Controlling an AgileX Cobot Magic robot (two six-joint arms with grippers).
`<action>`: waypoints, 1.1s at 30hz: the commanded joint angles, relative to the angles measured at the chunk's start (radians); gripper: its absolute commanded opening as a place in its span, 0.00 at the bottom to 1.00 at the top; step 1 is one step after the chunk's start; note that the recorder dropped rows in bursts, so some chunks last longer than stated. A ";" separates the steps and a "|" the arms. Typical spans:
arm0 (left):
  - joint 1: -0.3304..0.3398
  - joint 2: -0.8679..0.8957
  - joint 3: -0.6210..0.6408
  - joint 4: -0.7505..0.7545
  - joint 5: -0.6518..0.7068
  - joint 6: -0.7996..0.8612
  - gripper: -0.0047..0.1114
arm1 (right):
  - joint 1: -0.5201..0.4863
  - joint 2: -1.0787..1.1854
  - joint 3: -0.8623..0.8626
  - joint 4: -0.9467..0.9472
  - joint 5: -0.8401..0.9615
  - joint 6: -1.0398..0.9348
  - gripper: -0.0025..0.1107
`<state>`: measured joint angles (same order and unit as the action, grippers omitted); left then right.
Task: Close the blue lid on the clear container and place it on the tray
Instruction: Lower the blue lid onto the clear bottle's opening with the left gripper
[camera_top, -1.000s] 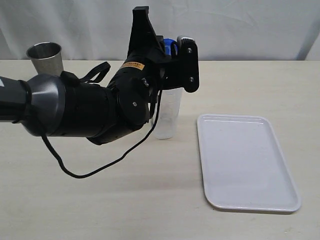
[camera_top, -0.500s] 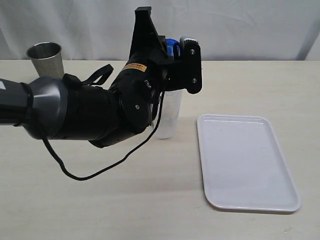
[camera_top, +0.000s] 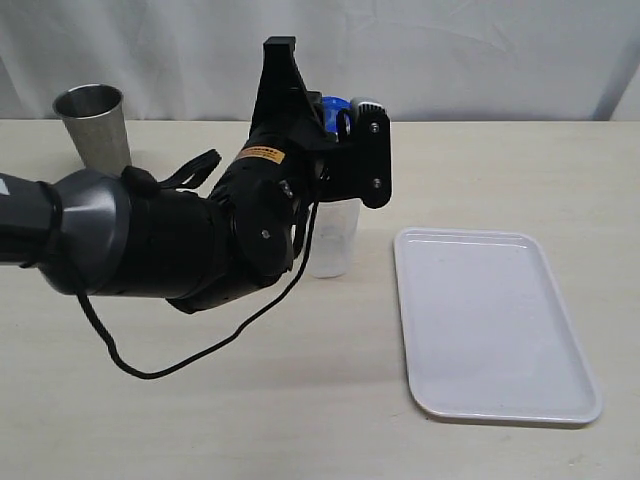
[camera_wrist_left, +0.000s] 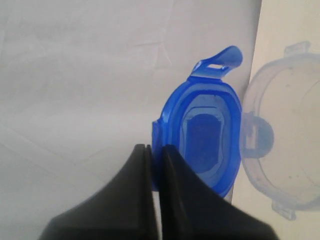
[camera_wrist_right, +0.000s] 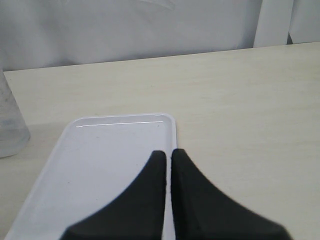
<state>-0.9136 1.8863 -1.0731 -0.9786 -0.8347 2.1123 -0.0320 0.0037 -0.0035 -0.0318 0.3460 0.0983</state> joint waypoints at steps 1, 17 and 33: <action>-0.007 -0.011 0.001 -0.010 -0.013 0.031 0.04 | -0.001 -0.004 0.004 0.001 -0.002 0.006 0.06; -0.029 -0.011 0.001 -0.030 -0.080 0.031 0.04 | -0.001 -0.004 0.004 0.001 -0.002 0.006 0.06; -0.029 -0.011 0.001 0.021 -0.121 0.029 0.04 | -0.001 -0.004 0.004 0.001 -0.002 0.006 0.06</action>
<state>-0.9407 1.8846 -1.0731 -0.9796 -0.9383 2.1123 -0.0320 0.0037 -0.0035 -0.0318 0.3460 0.0983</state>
